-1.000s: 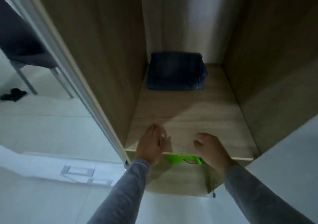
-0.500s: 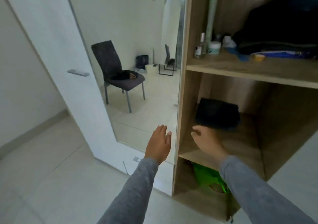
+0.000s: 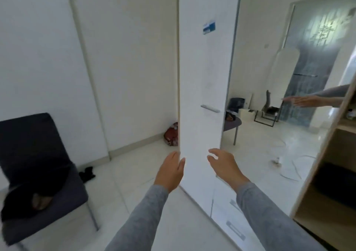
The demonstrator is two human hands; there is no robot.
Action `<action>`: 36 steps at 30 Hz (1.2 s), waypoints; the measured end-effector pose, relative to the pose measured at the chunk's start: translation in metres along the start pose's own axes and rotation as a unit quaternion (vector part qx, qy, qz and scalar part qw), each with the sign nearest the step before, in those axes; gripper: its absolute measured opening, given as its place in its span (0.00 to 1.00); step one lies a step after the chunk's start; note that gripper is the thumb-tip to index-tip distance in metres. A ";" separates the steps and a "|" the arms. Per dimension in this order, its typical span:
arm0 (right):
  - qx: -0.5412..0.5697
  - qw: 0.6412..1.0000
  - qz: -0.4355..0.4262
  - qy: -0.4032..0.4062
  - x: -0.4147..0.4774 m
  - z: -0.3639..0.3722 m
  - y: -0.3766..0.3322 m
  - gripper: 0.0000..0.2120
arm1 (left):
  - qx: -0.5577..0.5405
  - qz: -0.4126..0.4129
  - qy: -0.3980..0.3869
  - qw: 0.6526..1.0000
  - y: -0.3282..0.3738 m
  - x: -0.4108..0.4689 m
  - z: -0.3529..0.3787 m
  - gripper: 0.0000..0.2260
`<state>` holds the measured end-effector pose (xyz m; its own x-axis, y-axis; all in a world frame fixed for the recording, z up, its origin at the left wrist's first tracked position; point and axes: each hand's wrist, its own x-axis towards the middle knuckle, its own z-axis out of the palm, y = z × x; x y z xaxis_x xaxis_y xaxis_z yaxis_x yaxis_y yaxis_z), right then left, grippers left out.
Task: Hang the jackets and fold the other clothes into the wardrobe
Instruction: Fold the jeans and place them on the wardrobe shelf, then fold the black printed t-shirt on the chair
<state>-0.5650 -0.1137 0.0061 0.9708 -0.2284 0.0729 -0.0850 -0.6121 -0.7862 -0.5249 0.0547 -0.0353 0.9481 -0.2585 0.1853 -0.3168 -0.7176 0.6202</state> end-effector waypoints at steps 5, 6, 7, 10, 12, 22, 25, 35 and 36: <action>-0.001 0.994 -0.083 -0.066 -0.026 0.113 -0.114 0.18 | 0.049 -0.079 0.066 0.993 -0.110 -0.064 -0.131 0.22; 0.002 0.993 -0.095 -0.076 -0.032 0.134 -0.133 0.17 | 0.055 -0.096 0.072 0.991 -0.128 -0.080 -0.152 0.22; 0.003 0.991 -0.108 -0.084 -0.038 0.156 -0.151 0.17 | 0.057 -0.110 0.078 0.989 -0.148 -0.096 -0.171 0.22; 0.022 0.980 -0.161 -0.112 -0.054 0.222 -0.203 0.15 | 0.052 -0.151 0.119 0.980 -0.203 -0.142 -0.228 0.19; 0.045 0.973 -0.176 -0.145 -0.063 0.260 -0.234 0.13 | 0.051 -0.176 0.151 0.971 -0.233 -0.166 -0.262 0.18; 0.035 0.939 -0.232 -0.251 -0.009 0.418 -0.345 0.14 | 0.054 -0.268 0.239 0.932 -0.381 -0.174 -0.368 0.21; 0.034 0.930 -0.249 -0.269 0.039 0.473 -0.389 0.15 | 0.063 -0.283 0.264 0.920 -0.432 -0.139 -0.405 0.21; -0.023 0.895 -0.256 -0.364 0.160 0.660 -0.471 0.11 | 0.042 -0.379 0.290 0.878 -0.600 -0.076 -0.473 0.19; -0.038 0.890 -0.253 -0.377 0.163 0.680 -0.470 0.11 | 0.029 -0.398 0.287 0.871 -0.617 -0.078 -0.472 0.19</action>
<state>-0.2144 0.6519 -0.0299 0.7607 0.6473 -0.0490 0.4197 -0.5480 -0.7235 -0.3909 0.8230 -0.0725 0.7195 0.6904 0.0754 0.4622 -0.5570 0.6900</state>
